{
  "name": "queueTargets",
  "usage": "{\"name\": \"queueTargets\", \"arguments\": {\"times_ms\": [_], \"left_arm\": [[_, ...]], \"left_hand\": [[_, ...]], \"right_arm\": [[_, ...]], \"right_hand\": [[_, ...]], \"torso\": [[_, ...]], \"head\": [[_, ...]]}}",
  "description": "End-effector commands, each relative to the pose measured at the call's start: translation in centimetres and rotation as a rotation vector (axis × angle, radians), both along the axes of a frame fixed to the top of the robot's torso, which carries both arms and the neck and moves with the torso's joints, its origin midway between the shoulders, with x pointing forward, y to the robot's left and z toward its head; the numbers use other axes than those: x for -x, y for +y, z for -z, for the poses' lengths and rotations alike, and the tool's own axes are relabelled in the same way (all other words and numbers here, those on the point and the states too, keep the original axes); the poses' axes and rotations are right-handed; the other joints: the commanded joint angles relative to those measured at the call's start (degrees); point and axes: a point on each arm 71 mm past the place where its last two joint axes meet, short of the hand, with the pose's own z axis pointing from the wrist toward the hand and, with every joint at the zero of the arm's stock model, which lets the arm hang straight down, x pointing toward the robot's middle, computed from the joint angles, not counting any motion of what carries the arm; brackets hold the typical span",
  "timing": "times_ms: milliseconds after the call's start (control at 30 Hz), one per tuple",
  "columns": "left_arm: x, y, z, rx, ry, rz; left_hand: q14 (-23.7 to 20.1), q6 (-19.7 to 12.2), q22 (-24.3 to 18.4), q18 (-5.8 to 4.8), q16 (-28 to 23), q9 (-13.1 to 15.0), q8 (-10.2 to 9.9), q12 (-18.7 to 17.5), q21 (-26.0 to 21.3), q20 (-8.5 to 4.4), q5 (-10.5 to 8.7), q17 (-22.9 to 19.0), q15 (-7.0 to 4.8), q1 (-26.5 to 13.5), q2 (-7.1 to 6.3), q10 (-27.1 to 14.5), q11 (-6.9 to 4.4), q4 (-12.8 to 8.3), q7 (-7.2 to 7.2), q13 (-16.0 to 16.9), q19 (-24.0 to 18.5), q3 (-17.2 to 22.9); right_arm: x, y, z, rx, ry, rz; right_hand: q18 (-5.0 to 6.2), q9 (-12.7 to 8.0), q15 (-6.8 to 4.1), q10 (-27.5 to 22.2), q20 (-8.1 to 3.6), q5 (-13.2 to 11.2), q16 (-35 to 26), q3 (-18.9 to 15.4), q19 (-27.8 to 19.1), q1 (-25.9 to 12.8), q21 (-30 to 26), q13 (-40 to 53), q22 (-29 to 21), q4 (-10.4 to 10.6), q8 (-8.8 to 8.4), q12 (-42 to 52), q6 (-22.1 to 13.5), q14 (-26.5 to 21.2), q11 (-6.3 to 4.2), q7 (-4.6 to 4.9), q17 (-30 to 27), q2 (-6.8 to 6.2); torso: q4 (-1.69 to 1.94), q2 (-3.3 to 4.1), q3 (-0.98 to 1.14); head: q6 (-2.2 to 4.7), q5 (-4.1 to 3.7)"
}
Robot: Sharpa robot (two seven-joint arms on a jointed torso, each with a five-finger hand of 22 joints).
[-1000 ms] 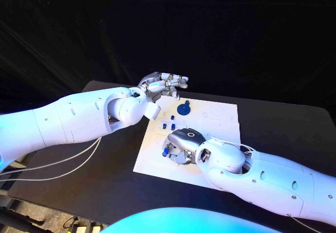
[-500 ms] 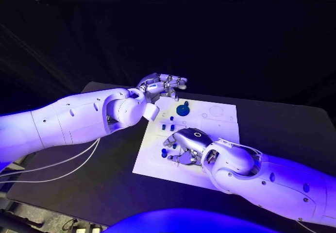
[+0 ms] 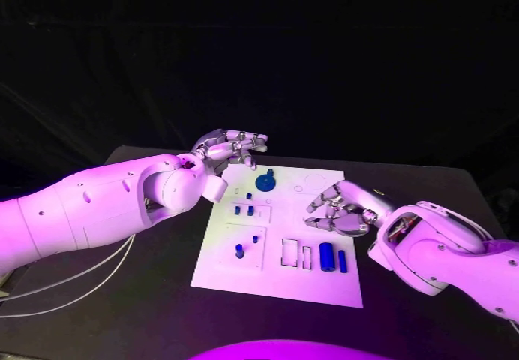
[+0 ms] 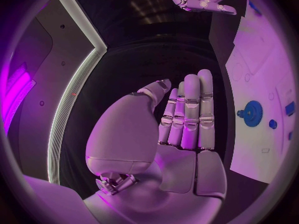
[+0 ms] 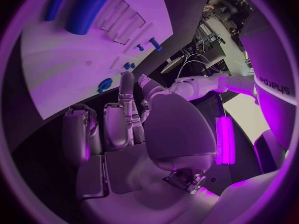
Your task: Assemble the parts on the task board
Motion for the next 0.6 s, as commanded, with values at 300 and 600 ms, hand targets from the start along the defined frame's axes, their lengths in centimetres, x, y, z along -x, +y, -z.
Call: {"name": "queueTargets", "arguments": {"times_ms": [300,600], "left_arm": [[0.1,0.3,0.1,0.007,-0.006,0.01],[0.1,0.2,0.2,0.01,-0.005,0.013]], "left_hand": [[-0.5,-0.3,-0.1,0.33,0.0,0.0,0.4,0.3,-0.3,0.21,0.05,-0.1,-0.1,0.4,0.03,-0.3,-0.04,-0.2,0.02,0.1,0.3,-0.1],[-0.5,-0.4,-0.2,0.31,0.0,0.0,0.5,0.6,-0.5,0.28,0.03,-0.2,-0.03,-0.2,0.22,-0.5,-0.01,0.3,0.02,0.1,0.3,-0.4]], "right_arm": [[2.1,-6.7,0.9,0.116,0.075,0.224],[3.3,-5.9,3.4,0.201,0.114,0.239]], "right_hand": [[-2.36,6.9,-0.76,3.4,-1.0,-0.1,8.0,-9.4,4.9,-1.3,7.3,53.4,12.7,3.6,2.97,46.1,1.2,3.9,-0.71,-0.99,12.0,1.96],[-3.03,9.7,-0.79,4.9,-1.01,1.5,10.4,-13.5,6.0,-3.4,9.7,58.0,15.0,6.9,3.66,49.3,0.6,4.4,-0.79,-1.17,15.9,1.59]], "torso": [[-0.74,-0.62,-0.11],[-0.67,-0.7,-0.22]], "head": [[0.2,-4.98],[-0.14,-5.29]]}}
